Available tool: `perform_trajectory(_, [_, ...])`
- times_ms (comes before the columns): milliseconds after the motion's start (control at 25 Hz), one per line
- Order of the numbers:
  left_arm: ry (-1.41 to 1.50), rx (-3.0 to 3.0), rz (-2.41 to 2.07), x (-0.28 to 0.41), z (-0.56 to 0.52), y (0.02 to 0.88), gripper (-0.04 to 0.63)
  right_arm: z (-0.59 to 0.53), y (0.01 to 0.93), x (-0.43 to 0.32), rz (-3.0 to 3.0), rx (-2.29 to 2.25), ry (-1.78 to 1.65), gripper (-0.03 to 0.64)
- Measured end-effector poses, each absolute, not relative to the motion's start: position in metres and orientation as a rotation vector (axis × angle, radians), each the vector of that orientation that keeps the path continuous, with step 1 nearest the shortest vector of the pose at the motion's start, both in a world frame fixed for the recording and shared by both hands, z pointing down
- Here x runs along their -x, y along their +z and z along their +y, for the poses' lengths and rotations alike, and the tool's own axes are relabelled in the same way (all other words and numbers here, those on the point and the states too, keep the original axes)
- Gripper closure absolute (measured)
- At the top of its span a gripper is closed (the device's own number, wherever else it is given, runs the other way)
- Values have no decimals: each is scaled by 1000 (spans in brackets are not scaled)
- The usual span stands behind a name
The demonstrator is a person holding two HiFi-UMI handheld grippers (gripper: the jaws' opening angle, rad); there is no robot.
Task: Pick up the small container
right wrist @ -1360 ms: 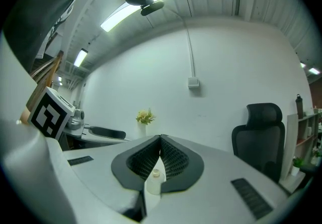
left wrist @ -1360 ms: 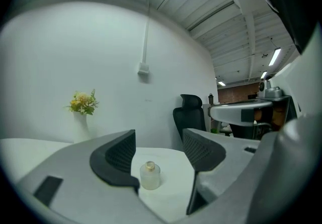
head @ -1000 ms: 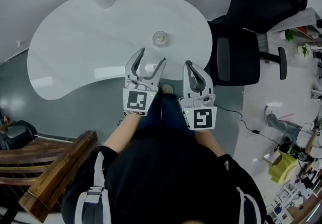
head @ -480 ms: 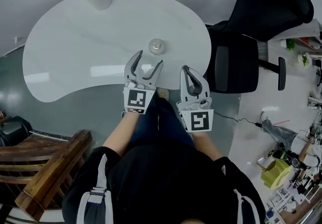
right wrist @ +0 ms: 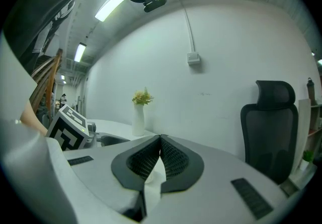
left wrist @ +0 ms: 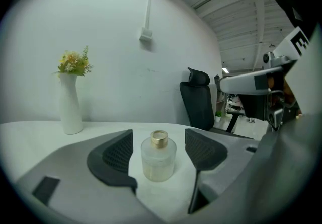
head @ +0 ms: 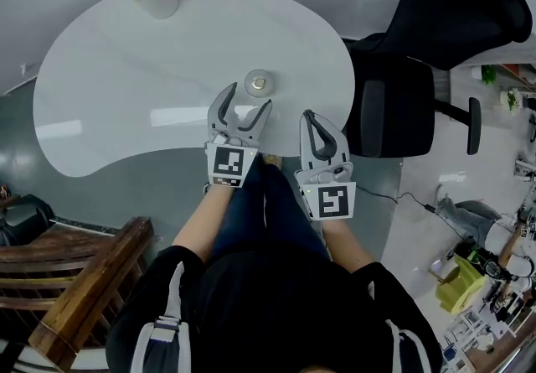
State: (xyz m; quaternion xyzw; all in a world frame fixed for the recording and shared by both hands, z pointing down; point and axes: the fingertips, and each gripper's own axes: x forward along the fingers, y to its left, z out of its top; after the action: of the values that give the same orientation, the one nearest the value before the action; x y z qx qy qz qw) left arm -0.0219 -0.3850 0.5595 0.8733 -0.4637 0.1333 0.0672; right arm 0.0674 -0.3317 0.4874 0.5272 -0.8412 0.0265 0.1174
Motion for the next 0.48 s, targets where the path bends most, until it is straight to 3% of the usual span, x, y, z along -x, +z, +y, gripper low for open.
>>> perform_trajectory(480, [471,-2656,-1343,15,-398,594,261,-341,509,-66,-2449,-1532,109,595])
